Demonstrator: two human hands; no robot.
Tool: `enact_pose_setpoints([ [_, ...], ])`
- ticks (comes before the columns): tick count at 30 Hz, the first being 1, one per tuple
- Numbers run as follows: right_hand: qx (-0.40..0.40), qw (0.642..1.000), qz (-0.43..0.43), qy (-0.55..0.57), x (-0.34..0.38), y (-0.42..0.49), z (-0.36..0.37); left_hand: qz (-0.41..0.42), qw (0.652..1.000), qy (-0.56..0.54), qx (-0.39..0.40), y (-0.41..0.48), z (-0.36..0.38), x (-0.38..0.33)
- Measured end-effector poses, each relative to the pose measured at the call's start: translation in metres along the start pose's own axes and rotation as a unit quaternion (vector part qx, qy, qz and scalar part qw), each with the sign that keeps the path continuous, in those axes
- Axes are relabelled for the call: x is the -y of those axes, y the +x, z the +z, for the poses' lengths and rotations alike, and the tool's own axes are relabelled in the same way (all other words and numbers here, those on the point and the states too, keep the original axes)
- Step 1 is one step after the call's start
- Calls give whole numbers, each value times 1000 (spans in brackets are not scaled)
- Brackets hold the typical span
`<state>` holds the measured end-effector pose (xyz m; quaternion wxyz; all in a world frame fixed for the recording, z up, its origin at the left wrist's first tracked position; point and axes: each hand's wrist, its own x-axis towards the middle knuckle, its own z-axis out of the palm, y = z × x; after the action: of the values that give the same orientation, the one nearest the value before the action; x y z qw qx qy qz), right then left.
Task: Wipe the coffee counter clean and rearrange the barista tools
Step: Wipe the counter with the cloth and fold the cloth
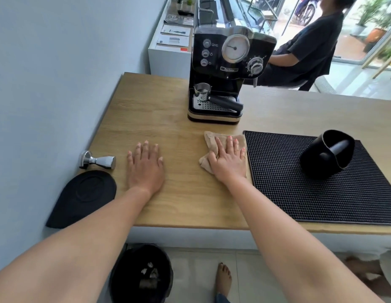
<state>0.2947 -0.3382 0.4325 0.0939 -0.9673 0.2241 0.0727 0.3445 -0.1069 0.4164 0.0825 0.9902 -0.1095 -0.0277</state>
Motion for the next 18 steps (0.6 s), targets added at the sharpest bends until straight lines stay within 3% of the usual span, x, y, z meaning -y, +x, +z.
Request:
enact_pose_setpoints([
  [12, -1, 1000, -5, -6, 30, 49, -3, -3, 1000, 15, -9, 4, 5, -5],
  [18, 22, 993, -115, -20, 75, 25, 6, -9, 1000, -2, -10, 3, 2, -1],
])
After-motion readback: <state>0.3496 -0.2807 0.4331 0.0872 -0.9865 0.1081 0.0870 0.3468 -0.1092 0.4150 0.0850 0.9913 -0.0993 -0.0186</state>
